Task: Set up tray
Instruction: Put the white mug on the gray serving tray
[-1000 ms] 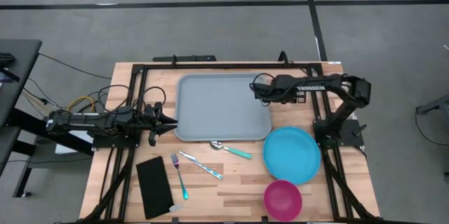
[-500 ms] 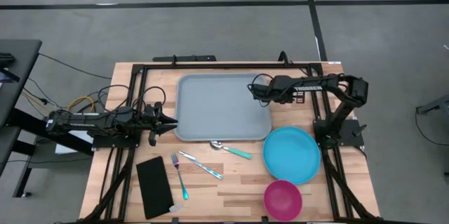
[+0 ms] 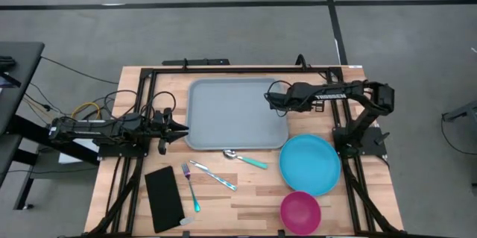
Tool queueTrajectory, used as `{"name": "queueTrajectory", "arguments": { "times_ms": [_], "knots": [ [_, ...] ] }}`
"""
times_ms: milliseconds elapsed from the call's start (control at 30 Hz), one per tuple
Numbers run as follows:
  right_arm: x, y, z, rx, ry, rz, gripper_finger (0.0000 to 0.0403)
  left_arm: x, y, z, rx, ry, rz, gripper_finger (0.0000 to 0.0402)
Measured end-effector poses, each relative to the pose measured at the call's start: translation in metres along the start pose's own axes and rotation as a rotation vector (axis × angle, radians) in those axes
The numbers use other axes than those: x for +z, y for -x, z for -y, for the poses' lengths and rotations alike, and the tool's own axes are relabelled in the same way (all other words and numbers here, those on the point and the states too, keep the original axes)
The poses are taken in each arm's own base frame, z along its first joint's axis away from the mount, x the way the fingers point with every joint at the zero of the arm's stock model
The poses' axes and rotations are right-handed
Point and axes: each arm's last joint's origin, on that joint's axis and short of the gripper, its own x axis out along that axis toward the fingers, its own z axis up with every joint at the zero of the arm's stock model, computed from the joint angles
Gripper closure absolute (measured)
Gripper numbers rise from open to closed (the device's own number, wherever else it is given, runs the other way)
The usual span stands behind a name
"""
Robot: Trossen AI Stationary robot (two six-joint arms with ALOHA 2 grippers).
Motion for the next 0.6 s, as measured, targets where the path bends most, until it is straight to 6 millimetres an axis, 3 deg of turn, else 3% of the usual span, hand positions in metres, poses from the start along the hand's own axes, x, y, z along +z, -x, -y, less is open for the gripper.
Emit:
{"name": "queueTrajectory", "arguments": {
  "times_ms": [267,433,600],
  "knots": [
    [0.013,0.03,0.001,0.143,-0.013,0.034,0.0354,0.0,0.0,0.0,0.001,-0.001,0.001,0.0306],
    [0.028,0.053,-0.019,0.315,0.046,0.086,0.0362,0.0,0.0,0.0,0.001,-0.003,0.001,0.0306],
    [0.04,0.061,-0.04,0.348,0.135,0.103,0.0355,0.0,0.0,0.0,0.002,-0.004,0.001,0.0306]
  ]
}}
